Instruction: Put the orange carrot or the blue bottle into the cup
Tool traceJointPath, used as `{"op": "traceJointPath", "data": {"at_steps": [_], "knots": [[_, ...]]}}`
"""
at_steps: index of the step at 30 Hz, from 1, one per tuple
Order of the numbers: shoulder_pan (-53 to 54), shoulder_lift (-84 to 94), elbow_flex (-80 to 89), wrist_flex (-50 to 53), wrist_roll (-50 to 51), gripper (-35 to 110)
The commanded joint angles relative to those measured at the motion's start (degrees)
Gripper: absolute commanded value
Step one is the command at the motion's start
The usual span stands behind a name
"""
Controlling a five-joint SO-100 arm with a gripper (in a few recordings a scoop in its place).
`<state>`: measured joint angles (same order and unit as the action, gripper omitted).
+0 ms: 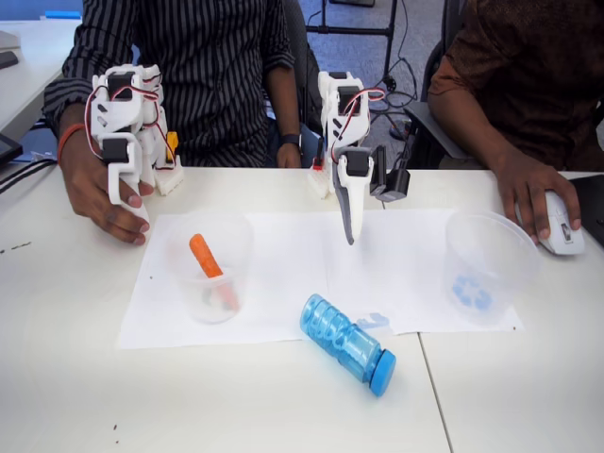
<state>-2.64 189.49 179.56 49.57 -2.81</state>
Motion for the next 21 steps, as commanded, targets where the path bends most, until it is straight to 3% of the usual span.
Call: {"op": "traceJointPath", "data": {"at_steps": [1,13,21], "knots": [[-1.14,2.72,1.58,-0.53,-0.09,15],[-1.05,2.72,1.49,-0.53,0.00,15],[-0.44,-0.44,-8.00,2.55,6.68,15]]}}
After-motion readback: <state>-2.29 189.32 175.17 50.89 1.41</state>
